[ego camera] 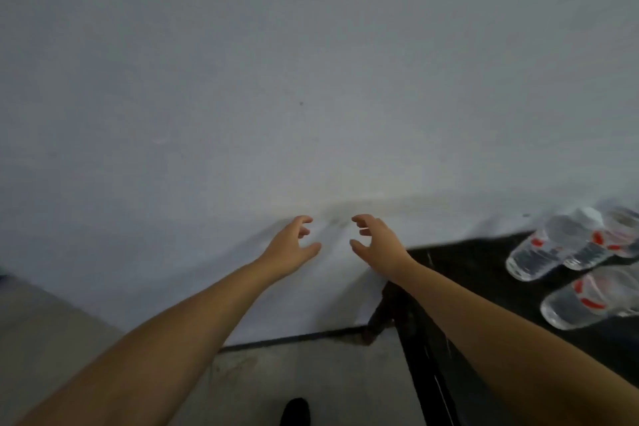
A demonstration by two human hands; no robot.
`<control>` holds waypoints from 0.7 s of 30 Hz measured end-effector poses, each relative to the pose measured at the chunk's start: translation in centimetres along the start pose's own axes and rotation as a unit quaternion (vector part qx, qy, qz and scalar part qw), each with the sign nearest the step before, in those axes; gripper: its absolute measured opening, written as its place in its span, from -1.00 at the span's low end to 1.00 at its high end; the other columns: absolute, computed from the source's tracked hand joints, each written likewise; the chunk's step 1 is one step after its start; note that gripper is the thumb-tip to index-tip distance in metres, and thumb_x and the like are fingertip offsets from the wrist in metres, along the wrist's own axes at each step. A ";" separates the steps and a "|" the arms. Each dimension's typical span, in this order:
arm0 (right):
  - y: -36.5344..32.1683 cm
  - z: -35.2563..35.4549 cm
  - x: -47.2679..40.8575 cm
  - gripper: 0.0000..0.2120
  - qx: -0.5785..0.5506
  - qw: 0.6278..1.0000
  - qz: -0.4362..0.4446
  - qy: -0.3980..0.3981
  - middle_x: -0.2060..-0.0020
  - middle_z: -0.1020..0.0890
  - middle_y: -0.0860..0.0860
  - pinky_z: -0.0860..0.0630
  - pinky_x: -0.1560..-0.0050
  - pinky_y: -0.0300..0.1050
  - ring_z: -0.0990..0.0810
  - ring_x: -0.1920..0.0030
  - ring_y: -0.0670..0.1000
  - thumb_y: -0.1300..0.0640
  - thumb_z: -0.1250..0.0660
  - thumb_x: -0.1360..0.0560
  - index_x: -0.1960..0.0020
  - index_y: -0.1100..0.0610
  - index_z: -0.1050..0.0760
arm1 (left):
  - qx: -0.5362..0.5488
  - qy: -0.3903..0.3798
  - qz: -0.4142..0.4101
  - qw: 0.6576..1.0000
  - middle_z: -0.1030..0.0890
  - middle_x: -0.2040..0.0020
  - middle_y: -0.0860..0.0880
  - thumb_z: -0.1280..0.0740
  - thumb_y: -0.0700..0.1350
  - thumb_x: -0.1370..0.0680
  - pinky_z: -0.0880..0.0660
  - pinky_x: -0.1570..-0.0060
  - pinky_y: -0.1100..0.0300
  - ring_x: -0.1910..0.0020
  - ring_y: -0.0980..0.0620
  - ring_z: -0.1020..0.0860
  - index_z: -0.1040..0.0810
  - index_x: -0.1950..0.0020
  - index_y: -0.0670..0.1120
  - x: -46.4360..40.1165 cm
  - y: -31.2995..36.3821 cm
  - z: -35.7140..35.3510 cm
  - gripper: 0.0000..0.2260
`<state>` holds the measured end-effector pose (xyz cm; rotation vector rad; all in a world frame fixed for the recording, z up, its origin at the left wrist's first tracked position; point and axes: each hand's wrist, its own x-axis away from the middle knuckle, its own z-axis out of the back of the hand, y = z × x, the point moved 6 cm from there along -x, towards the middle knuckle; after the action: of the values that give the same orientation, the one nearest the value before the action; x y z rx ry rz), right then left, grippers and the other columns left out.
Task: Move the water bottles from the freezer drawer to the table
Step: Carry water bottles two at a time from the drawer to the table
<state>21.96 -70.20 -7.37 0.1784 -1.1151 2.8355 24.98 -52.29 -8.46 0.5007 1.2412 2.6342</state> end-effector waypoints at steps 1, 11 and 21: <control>-1.1 -1.0 -0.4 -0.55 0.010 0.999 0.027 -0.019 -0.32 -0.43 0.09 -0.42 -0.23 -0.12 -0.48 -0.27 0.04 0.11 -0.32 -0.54 -0.40 0.10 -0.32 | 0.009 0.025 0.020 0.999 -0.46 -0.31 -0.11 -0.36 -0.03 -0.53 -0.37 -0.20 0.17 -0.32 -0.04 -0.43 -0.30 -0.41 -0.05 1.3 -1.4 1.2 -0.51; -10.7 -12.8 4.5 -0.58 0.013 0.946 0.232 -0.228 -0.28 -0.45 0.13 -0.39 -0.18 -0.17 -0.50 -0.23 0.06 0.15 -0.32 -0.53 -0.37 0.14 -0.35 | 0.083 0.262 0.222 0.936 -0.47 -0.19 -0.12 -0.36 -0.10 -0.54 -0.40 -0.21 0.08 -0.27 -0.06 -0.44 -0.32 -0.38 -0.10 20.9 -11.0 4.0 -0.56; -19.4 -23.3 18.1 -0.58 0.042 0.845 0.372 -0.382 -0.25 -0.48 0.13 -0.42 -0.11 -0.18 -0.52 -0.16 0.06 0.17 -0.30 -0.54 -0.37 0.18 -0.36 | 0.133 0.430 0.363 0.816 -0.45 -0.10 -0.06 -0.35 -0.12 -0.54 -0.40 -0.07 0.18 -0.14 -0.05 -0.49 -0.34 -0.40 -0.11 40.9 -15.9 2.5 -0.55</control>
<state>4.73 -39.36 -8.72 1.2309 -1.4046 3.6202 -11.51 -27.93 -10.18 -0.3635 1.9944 3.5299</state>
